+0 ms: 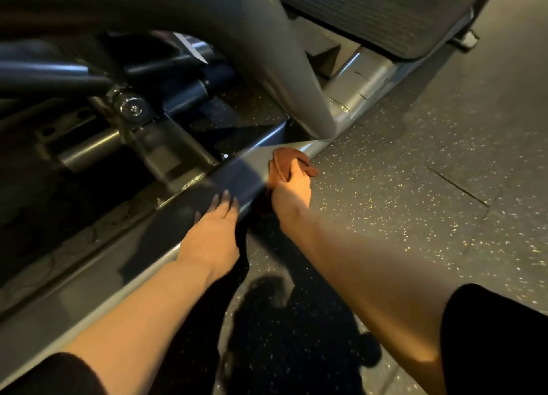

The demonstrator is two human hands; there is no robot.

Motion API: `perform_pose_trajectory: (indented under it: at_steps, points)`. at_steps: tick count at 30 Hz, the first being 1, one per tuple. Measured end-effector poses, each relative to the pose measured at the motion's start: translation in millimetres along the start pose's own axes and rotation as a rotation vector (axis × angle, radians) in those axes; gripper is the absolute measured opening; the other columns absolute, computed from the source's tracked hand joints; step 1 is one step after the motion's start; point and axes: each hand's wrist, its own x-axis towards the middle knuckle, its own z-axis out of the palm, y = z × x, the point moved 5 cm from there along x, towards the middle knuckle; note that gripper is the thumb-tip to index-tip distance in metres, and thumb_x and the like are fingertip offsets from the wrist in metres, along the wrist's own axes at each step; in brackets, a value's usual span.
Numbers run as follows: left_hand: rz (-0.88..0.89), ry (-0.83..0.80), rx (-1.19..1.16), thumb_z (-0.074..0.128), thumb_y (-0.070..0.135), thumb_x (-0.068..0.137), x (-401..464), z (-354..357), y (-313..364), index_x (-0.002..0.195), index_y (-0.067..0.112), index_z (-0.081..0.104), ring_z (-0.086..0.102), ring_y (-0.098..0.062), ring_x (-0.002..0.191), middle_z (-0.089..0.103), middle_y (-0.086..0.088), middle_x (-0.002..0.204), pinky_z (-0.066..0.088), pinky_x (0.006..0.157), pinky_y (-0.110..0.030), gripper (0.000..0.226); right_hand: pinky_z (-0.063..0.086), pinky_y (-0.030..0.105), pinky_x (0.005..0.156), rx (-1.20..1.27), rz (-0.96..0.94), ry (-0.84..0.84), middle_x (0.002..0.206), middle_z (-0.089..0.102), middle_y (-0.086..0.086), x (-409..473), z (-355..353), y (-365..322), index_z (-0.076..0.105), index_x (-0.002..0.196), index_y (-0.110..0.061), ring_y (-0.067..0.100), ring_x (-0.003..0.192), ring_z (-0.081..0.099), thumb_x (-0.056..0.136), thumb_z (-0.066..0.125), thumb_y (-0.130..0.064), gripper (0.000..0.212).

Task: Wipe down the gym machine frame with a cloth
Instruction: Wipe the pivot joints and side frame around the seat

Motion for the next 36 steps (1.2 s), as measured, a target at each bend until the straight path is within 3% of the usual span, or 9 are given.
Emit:
perform_pose_trajectory:
  at_steps: [5, 8, 11, 14, 18, 23, 28, 31, 36]
  points:
    - [-0.007, 0.018, 0.039, 0.053, 0.007, 0.088, -3.9, 3.9, 1.6, 0.155, 0.016, -0.005, -0.012, -0.016, 0.149, -0.017, 0.000, 0.161, 0.005, 0.120, -0.040, 0.089, 0.036, 0.045, 0.112, 0.042, 0.120, 0.049, 0.146, 0.041, 0.015, 42.4, -33.7, -0.1, 0.031, 0.151, -0.023, 0.037, 0.127, 0.047, 0.094, 0.045, -0.013, 0.059]
    - [-0.011, 0.037, 0.031, 0.051, 0.006, 0.089, -5.5, 5.2, 2.1, 0.155, 0.016, -0.005, -0.012, -0.017, 0.149, -0.017, 0.000, 0.161, 0.004, 0.121, -0.041, 0.087, 0.032, 0.044, 0.114, -0.046, 0.122, 0.003, 0.154, 0.031, 0.015, 22.0, -21.9, 1.2, 0.021, 0.154, -0.020, 0.036, 0.134, 0.041, 0.095, 0.044, -0.009, 0.064]
    - [-0.016, 0.057, 0.016, 0.048, 0.003, 0.089, -6.9, 5.2, 1.5, 0.155, 0.016, -0.004, -0.011, -0.017, 0.149, -0.017, 0.000, 0.162, 0.005, 0.122, -0.042, 0.085, 0.039, 0.049, 0.106, -0.085, -0.029, -0.056, 0.146, 0.036, 0.019, -23.0, 1.1, 2.0, 0.029, 0.148, -0.010, 0.039, 0.129, 0.042, 0.091, 0.048, -0.005, 0.059]
    - [0.019, 0.072, -0.006, 0.047, 0.002, 0.090, -5.3, 7.1, -0.4, 0.155, 0.015, -0.001, -0.010, -0.017, 0.149, -0.014, -0.002, 0.162, 0.003, 0.120, -0.042, 0.083, 0.030, 0.040, 0.114, -0.108, -0.016, -0.164, 0.154, 0.031, 0.012, -56.7, 17.5, 7.9, 0.025, 0.152, -0.017, 0.031, 0.138, 0.036, 0.092, 0.047, 0.000, 0.066]
    - [0.054, 0.223, -0.222, 0.050, -0.005, 0.085, -18.4, -0.2, -10.1, 0.154, 0.011, 0.017, 0.003, -0.019, 0.150, 0.012, -0.005, 0.162, 0.006, 0.122, -0.035, 0.078, 0.031, 0.041, 0.114, -0.106, 0.124, -0.202, 0.157, 0.028, 0.014, -66.4, 27.1, 12.7, 0.011, 0.156, -0.020, 0.031, 0.138, 0.037, 0.095, 0.048, -0.008, 0.072]
    - [-0.114, 0.475, -0.221, 0.058, -0.007, 0.075, -104.3, 26.2, -69.2, 0.146, 0.003, 0.037, 0.018, -0.029, 0.147, 0.033, -0.015, 0.154, 0.018, 0.120, -0.048, 0.075, 0.042, 0.045, 0.104, -0.048, 0.010, -0.233, 0.146, 0.037, 0.018, -107.7, 53.7, 1.9, 0.027, 0.148, -0.012, 0.035, 0.128, 0.045, 0.089, 0.049, -0.001, 0.064]
    - [-0.405, 0.484, -0.184, 0.063, -0.004, 0.076, -164.1, 60.9, -125.8, 0.146, 0.002, 0.036, 0.014, -0.032, 0.147, 0.029, -0.017, 0.156, 0.013, 0.119, -0.052, 0.074, 0.025, 0.040, 0.117, -0.123, 0.008, -0.401, 0.158, 0.018, 0.017, -148.1, 93.7, 13.2, 0.005, 0.155, -0.013, 0.031, 0.141, 0.031, 0.099, 0.045, -0.017, 0.069]
    - [-0.452, 0.464, -0.171, 0.065, 0.002, 0.082, -174.2, 70.2, -139.2, 0.151, 0.007, 0.027, 0.010, -0.030, 0.148, 0.021, -0.013, 0.159, 0.010, 0.119, -0.054, 0.080, 0.032, 0.032, 0.106, -0.200, -0.031, -0.346, 0.148, 0.037, 0.017, -143.3, 84.0, 13.8, 0.009, 0.153, -0.019, 0.032, 0.129, 0.046, 0.100, 0.045, -0.023, 0.064]
    - [-0.441, 0.473, -0.186, 0.071, 0.004, 0.077, -171.8, 72.7, -141.4, 0.153, 0.010, 0.023, 0.009, -0.031, 0.148, 0.016, -0.013, 0.160, 0.004, 0.117, -0.053, 0.090, 0.031, 0.038, 0.112, -0.252, -0.007, -0.345, 0.156, 0.025, 0.012, -166.6, 89.4, 9.3, 0.002, 0.155, -0.020, 0.030, 0.134, 0.041, 0.095, 0.047, -0.003, 0.078]
